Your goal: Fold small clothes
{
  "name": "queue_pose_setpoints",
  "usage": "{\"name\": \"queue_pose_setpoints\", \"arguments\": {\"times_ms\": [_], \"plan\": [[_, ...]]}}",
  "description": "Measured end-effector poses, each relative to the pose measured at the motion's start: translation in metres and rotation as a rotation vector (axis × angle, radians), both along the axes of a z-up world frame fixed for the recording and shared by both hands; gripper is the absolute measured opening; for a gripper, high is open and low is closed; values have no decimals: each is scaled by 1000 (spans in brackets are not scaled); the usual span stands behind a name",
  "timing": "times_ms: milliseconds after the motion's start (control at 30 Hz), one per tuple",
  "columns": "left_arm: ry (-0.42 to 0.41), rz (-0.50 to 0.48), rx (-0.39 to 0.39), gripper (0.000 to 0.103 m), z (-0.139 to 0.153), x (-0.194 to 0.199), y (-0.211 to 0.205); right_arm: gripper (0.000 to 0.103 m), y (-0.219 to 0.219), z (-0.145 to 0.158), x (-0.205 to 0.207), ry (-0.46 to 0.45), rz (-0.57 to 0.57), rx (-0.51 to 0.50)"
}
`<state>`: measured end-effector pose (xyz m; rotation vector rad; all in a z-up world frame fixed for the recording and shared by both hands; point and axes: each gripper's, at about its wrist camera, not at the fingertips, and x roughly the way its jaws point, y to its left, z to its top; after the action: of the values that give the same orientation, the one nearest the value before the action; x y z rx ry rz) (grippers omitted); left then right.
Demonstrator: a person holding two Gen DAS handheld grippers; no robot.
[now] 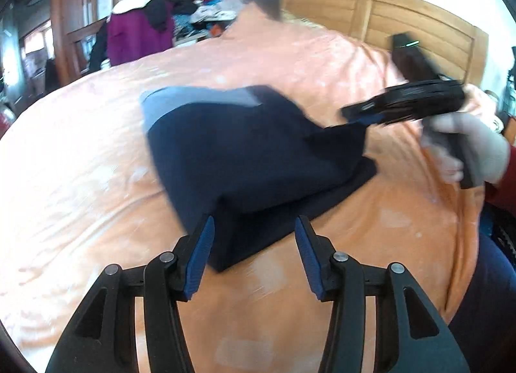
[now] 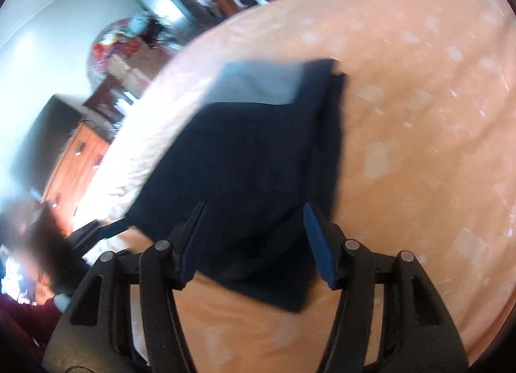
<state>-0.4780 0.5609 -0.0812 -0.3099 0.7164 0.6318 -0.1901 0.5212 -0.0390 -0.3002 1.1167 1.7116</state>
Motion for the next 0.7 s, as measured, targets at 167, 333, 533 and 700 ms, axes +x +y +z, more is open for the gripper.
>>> {"name": "queue_pose_setpoints", "arguments": {"times_ms": [167, 333, 533, 700], "plan": [[8, 0, 1, 57, -8, -1, 12, 26, 23, -35, -15, -22, 34, -129], [4, 33, -1, 58, -6, -20, 15, 3, -17, -42, 21, 61, -60, -107], [43, 47, 4, 58, -15, -30, 14, 2, -27, -52, 28, 119, -78, -94], [53, 5, 10, 60, -19, -18, 14, 38, -24, -46, 26, 148, -73, -74]]}}
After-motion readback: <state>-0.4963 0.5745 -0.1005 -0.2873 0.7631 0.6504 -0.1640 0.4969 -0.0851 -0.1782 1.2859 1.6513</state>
